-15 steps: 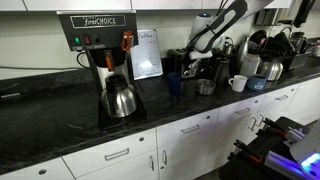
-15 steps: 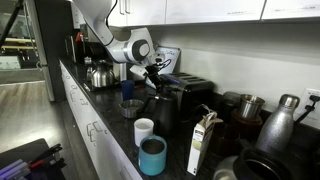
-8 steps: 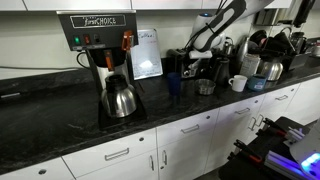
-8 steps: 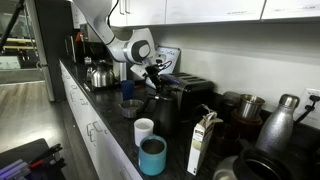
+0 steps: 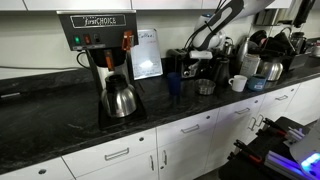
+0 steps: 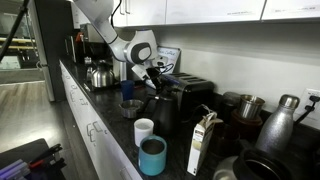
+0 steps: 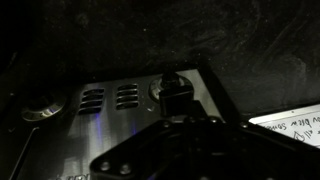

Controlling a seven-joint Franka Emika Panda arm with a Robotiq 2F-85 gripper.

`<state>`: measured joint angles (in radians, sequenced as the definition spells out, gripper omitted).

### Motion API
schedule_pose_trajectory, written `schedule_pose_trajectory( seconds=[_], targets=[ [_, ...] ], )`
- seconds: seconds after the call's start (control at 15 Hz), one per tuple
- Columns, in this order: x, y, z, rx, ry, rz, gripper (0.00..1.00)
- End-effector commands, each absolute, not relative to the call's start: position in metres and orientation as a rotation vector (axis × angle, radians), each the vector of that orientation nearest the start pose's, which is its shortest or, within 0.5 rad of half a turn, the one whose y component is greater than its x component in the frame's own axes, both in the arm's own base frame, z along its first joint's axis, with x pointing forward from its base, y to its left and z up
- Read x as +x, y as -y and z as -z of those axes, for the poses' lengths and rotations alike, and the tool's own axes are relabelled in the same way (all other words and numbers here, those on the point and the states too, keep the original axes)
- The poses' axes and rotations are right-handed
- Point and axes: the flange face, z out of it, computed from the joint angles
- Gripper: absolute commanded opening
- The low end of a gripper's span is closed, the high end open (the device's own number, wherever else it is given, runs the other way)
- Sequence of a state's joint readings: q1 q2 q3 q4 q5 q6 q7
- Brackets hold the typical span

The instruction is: Push down the left switch of the toaster

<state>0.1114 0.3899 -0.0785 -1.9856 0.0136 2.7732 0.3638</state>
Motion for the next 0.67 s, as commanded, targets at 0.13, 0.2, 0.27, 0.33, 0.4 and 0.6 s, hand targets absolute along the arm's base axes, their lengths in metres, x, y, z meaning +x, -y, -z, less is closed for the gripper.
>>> schedule_pose_trajectory(
  seconds=[0.13, 0.2, 0.27, 0.33, 0.4, 0.6],
  targets=[
    [0.637, -0.016, -0.3, -2.978, -0.414, 0.565, 0.0],
    [0.636, -0.016, -0.303, -2.975, -0.395, 0.57, 0.0],
    [0.635, -0.016, -0.307, -2.971, -0.374, 0.581, 0.0],
    [0.634, -0.015, -0.311, -2.965, -0.362, 0.587, 0.0],
    [0.634, -0.015, -0.313, -2.96, -0.352, 0.592, 0.0],
    [0.63, -0.011, -0.317, -2.959, -0.322, 0.605, 0.0]
  ],
)
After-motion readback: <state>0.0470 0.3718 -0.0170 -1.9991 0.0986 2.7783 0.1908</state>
